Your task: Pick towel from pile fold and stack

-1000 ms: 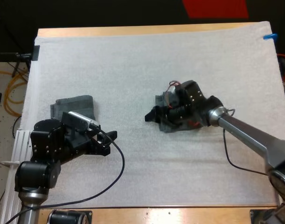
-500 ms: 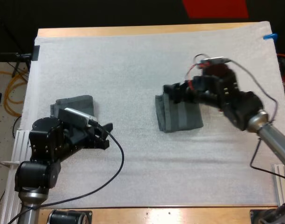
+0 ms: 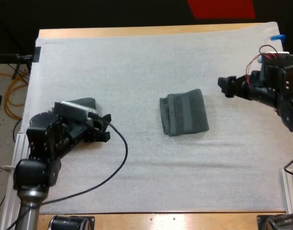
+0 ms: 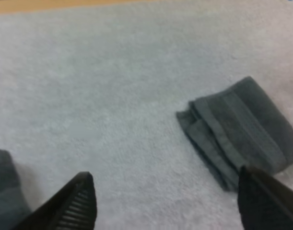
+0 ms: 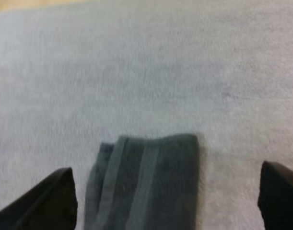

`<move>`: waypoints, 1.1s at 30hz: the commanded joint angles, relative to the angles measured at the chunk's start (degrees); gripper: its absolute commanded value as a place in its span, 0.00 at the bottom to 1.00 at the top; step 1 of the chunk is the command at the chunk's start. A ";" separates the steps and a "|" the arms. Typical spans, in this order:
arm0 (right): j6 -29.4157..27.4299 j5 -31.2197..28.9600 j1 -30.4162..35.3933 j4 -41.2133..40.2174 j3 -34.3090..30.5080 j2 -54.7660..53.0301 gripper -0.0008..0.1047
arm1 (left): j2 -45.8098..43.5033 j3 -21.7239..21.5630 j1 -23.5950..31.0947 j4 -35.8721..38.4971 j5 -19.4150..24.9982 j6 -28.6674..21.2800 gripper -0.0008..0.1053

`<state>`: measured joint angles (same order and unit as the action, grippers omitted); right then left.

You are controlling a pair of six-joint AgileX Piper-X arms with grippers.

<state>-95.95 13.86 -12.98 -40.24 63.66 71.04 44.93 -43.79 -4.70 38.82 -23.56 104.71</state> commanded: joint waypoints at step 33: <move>-3.29 3.54 0.14 -13.16 -3.17 -10.41 0.72 | 52.32 -18.61 -19.59 -15.64 -4.06 19.91 0.70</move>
<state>-98.53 16.56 -12.98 -53.10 60.40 61.17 96.75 -61.80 -24.08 23.63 -27.77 123.36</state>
